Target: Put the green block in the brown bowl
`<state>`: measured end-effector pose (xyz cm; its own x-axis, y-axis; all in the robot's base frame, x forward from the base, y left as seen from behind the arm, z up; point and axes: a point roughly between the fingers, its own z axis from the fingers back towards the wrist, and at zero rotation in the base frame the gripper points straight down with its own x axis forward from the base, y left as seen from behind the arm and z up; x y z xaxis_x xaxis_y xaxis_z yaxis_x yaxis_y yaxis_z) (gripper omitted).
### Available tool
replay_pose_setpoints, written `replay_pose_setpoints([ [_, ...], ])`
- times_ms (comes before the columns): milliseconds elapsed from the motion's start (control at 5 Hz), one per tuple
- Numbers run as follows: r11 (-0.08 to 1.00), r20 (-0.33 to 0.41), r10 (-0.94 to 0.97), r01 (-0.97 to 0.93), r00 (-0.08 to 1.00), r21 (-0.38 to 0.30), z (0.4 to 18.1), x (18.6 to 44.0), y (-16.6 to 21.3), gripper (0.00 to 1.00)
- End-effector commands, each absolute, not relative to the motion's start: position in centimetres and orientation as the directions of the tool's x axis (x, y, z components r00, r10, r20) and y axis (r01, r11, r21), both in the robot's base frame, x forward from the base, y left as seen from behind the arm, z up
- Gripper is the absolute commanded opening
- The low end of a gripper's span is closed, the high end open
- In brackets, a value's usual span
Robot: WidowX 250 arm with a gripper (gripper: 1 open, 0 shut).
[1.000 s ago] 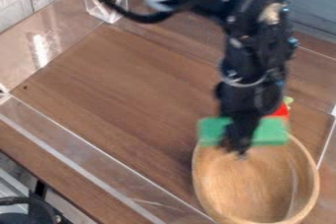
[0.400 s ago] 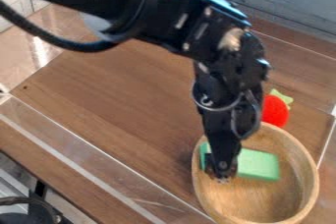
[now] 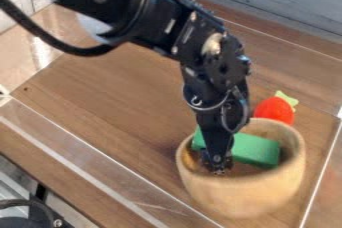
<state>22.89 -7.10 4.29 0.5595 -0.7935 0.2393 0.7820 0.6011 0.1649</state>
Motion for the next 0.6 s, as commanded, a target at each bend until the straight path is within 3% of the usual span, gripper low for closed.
replay_pose_setpoints([
  [0, 0.609, 0.241, -0.787, 0.779, 0.568, 0.153, 5.9, 23.2, -7.3, 0.0],
  [400, 0.645, 0.206, -0.758, 0.756, 0.618, 0.107, 7.5, 22.1, -9.1, 0.0],
])
